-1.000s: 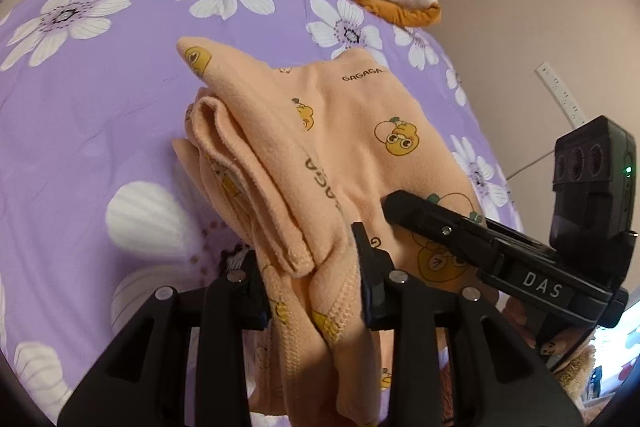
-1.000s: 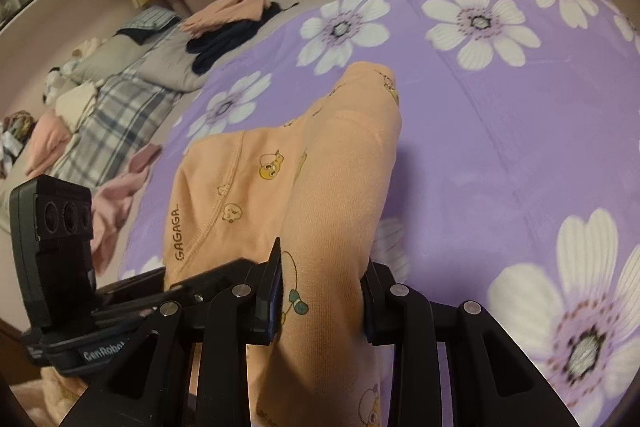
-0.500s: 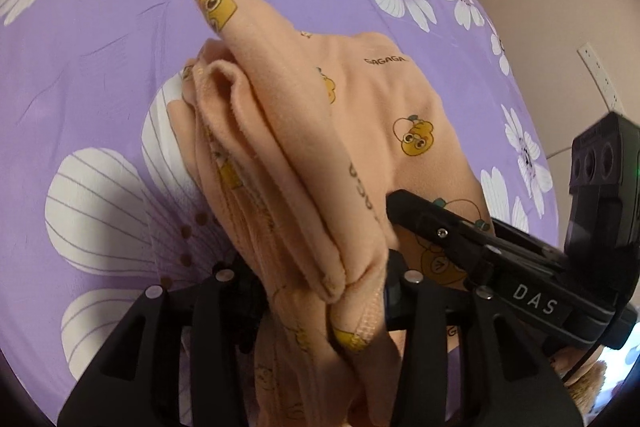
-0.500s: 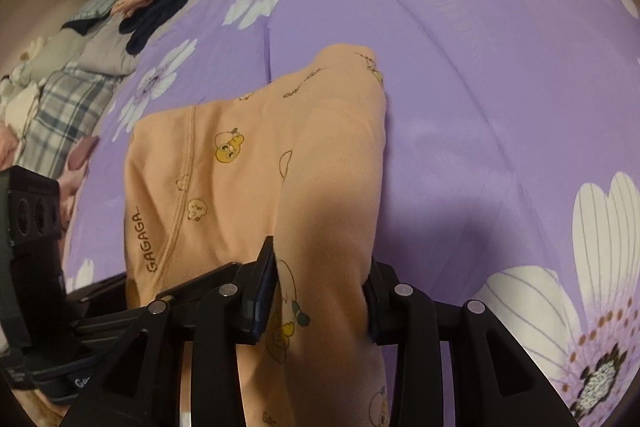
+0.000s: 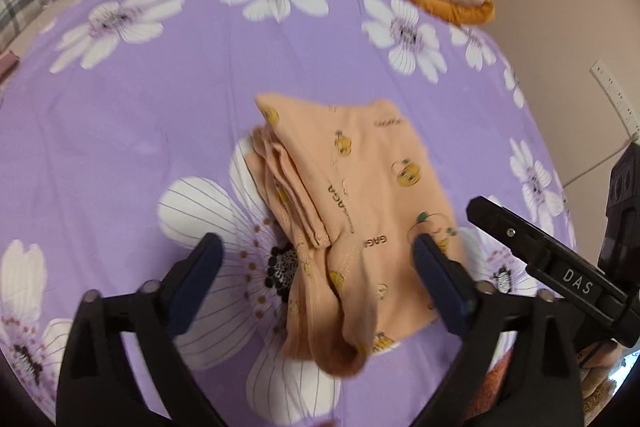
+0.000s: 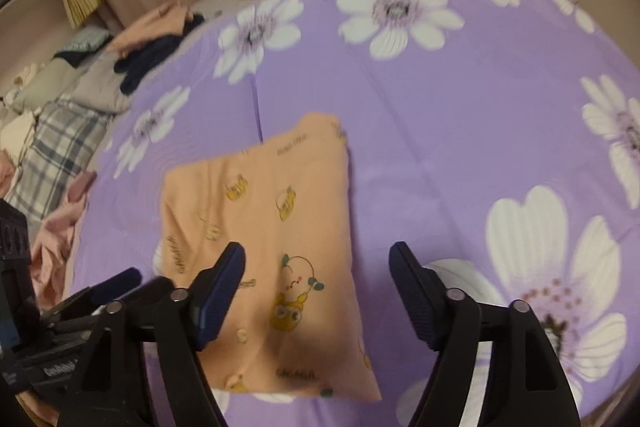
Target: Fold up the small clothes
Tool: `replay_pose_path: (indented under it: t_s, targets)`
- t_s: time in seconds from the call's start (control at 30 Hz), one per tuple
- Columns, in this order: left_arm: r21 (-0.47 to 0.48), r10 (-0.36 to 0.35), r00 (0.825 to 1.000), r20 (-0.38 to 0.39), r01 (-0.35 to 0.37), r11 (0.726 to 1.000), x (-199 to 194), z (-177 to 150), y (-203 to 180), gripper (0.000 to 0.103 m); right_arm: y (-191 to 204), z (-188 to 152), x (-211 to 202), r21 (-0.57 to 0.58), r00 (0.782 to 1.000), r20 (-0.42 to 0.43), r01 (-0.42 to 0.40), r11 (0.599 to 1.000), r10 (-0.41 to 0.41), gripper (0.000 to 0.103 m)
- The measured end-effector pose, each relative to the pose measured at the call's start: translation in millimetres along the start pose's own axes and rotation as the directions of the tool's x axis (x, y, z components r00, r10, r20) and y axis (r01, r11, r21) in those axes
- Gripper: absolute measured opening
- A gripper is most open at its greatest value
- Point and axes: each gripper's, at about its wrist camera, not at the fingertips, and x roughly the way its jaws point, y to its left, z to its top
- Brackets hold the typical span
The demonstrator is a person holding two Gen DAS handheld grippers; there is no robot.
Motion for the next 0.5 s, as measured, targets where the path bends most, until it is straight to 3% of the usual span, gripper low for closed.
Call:
replay_pose_path:
  t_s: [0.23,0.37,0.5]
  targets:
    - [-0.027,-0.021,0.998,0.065,0.023,0.999,-39,-6,-5,0.102,16,-1,-31,-0.041,0.997,0.071,0.003,0.999,0.000,0.085]
    - [-0.007,0.012,0.997,0.076,-0.011,1.000,-53,-16,-8,0.102,22,-7,-41,-0.064,0.996,0.088,-0.008,0.998,0.013,0.085]
    - [0.004,-0.034,0.995,0.095,0.034,0.999,-69,-24,-11,0.102,25,-11,-51,-0.067,0.994,0.100,-0.027,0.997,0.033,0.085]
